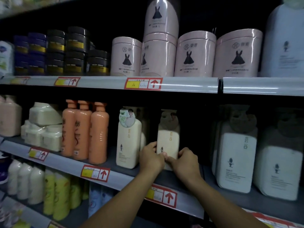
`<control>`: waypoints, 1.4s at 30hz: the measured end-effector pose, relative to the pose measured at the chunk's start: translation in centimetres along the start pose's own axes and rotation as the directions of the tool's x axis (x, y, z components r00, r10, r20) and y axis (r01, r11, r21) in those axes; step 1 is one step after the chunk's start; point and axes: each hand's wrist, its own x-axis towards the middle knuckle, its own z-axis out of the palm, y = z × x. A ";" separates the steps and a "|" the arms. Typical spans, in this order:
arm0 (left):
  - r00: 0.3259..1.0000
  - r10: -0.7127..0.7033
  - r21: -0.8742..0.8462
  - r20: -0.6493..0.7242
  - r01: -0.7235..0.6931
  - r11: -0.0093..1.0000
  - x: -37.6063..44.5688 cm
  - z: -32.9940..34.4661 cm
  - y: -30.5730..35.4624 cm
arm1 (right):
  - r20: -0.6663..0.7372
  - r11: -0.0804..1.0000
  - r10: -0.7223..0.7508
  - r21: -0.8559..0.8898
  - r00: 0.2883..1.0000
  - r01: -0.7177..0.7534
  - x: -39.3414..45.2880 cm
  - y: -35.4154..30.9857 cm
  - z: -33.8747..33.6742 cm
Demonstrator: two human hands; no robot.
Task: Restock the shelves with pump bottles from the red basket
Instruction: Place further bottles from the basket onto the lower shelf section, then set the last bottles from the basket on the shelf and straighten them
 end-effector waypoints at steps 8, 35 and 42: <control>1.000 0.010 -0.058 0.002 -0.010 0.998 -2.4 -0.8 1.3 | 0.011 0.995 -0.073 -0.068 0.997 0.074 -2.1 -0.9 -3.3; 0.683 -0.343 0.341 0.645 0.144 0.929 -39.7 0.7 -16.0 | 0.406 0.955 0.138 -0.295 0.903 -0.013 -38.0 25.1 -14.8; 0.576 -0.419 0.597 0.702 -0.155 0.787 -40.2 2.4 -19.8 | 0.720 0.955 0.268 -0.289 0.640 -0.074 -45.8 30.7 -8.2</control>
